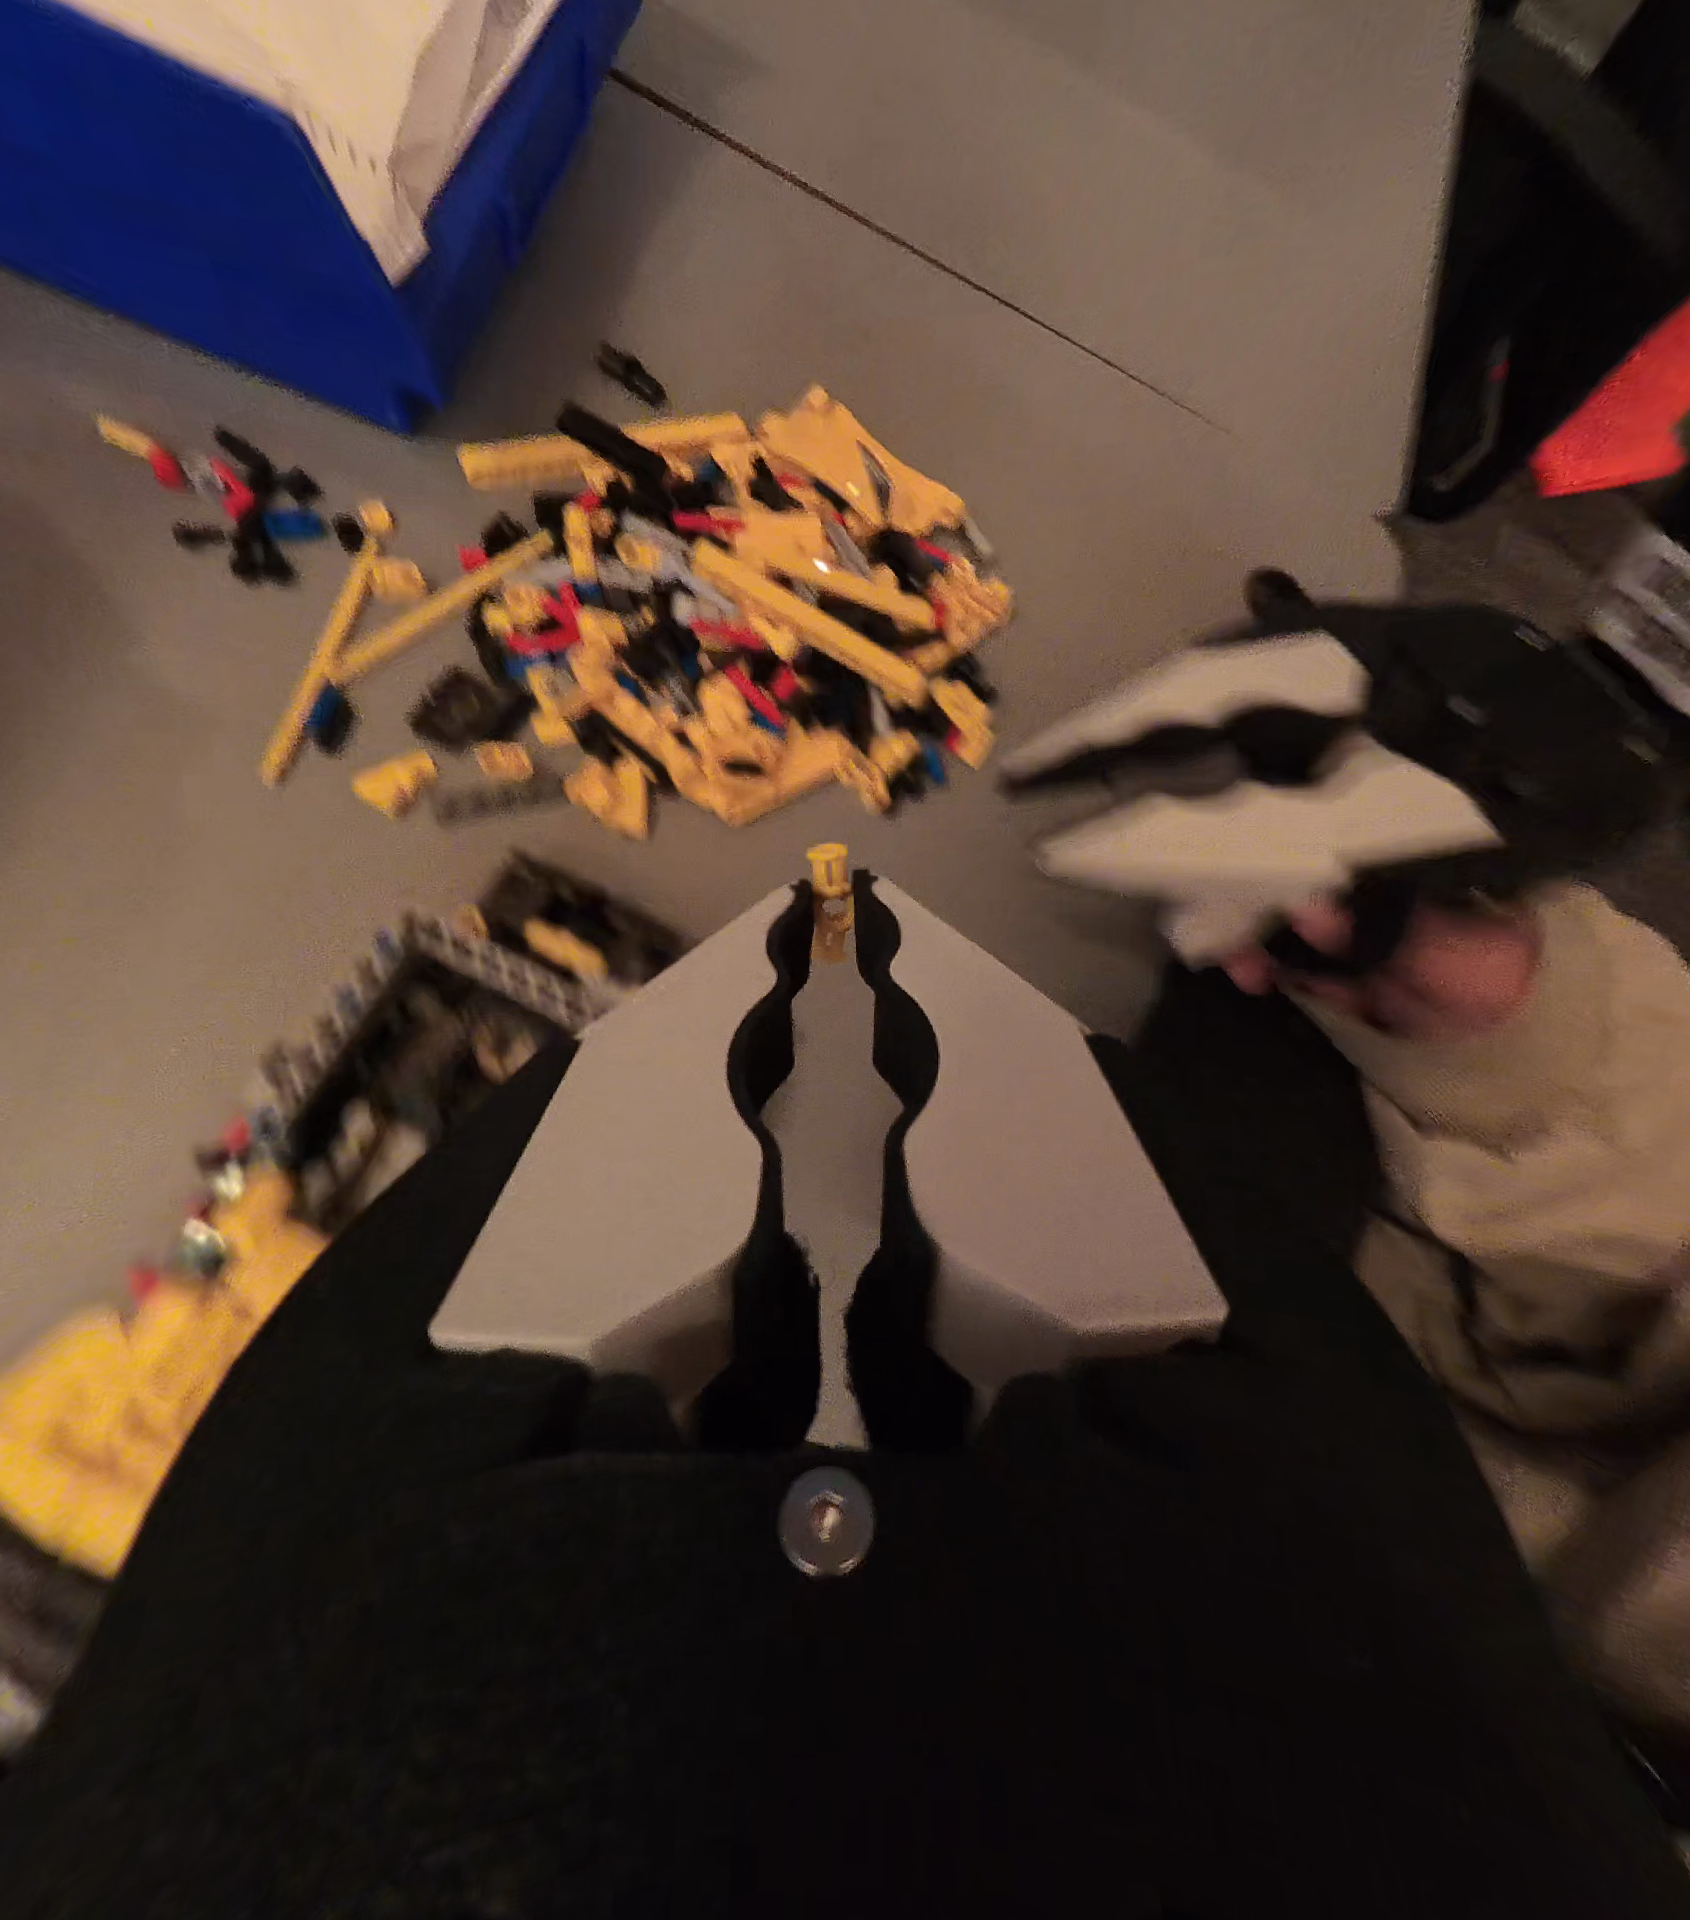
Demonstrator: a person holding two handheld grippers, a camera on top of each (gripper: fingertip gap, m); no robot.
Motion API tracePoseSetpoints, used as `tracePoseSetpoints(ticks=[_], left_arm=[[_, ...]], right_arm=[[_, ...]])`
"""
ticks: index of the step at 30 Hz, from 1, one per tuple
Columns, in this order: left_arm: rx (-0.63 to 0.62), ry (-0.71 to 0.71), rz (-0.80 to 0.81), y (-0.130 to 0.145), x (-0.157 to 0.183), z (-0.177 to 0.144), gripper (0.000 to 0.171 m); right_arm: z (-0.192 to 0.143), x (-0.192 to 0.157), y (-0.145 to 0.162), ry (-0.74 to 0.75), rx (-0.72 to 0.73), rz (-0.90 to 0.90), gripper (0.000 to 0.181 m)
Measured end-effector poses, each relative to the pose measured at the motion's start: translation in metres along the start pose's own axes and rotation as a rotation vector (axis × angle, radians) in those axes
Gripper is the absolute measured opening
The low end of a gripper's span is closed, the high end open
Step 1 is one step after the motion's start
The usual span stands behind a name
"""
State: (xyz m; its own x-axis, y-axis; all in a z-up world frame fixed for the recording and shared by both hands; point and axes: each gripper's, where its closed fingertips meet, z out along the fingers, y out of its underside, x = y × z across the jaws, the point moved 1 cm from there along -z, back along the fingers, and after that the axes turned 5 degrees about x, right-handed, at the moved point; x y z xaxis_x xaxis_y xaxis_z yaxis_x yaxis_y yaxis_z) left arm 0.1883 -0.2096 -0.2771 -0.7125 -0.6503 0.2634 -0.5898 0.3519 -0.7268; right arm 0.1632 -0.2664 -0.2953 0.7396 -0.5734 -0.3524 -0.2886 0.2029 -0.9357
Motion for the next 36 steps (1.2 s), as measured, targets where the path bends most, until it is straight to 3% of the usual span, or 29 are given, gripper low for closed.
tracePoseSetpoints(ticks=[3,6,8,10,11,14,18,20,24,26,29,32,36], left_arm=[[-0.166,-0.015,0.121,-0.011,-0.023,0.070,0.007],[-0.188,-0.012,0.113,-0.019,-0.032,0.115,0.006],[-0.191,-0.047,0.123,-0.021,-0.040,0.129,0.007],[-0.213,-0.035,0.098,-0.015,-0.041,0.131,0.030],[-0.212,-0.022,0.080,-0.013,-0.041,0.127,0.033],[-0.127,0.013,0.043,-0.015,-0.037,0.094,0.041],[0.061,-0.044,0.091,-0.006,-0.038,-0.017,0.043],[0.092,-0.137,0.100,0.031,-0.056,-0.079,0.043],[0.070,-0.276,0.061,0.151,-0.100,-0.165,0.043],[0.076,-0.293,0.021,0.199,-0.111,-0.180,0.043],[0.028,-0.312,-0.048,0.250,-0.120,-0.182,0.043],[0.094,-0.388,-0.034,0.249,-0.124,-0.189,0.031],[0.042,-0.472,0.059,0.251,-0.125,-0.184,0.032]], right_arm=[[-0.005,0.004,-0.006,0.013,0.042,0.032,0.017],[-0.006,0.004,-0.005,0.002,0.046,0.060,0.018],[-0.006,0.003,-0.005,-0.008,0.044,0.073,0.019],[-0.006,0.003,-0.005,-0.013,0.048,0.083,0.020],[-0.007,0.003,-0.005,-0.017,0.051,0.089,0.020],[-0.008,0.003,-0.006,-0.024,0.059,0.105,0.020],[-0.005,0.002,-0.003,-0.030,0.037,0.113,0.021],[-0.002,0.001,0.000,-0.031,0.016,0.105,0.022],[0.008,-0.003,0.014,-0.039,-0.080,0.097,0.027],[0.013,-0.007,0.022,-0.044,-0.142,0.070,0.027],[0.020,-0.013,0.035,-0.047,-0.231,0.016,0.027],[0.025,-0.019,0.050,-0.050,-0.334,-0.043,0.029],[0.029,-0.024,0.063,-0.060,-0.419,-0.102,0.033]])
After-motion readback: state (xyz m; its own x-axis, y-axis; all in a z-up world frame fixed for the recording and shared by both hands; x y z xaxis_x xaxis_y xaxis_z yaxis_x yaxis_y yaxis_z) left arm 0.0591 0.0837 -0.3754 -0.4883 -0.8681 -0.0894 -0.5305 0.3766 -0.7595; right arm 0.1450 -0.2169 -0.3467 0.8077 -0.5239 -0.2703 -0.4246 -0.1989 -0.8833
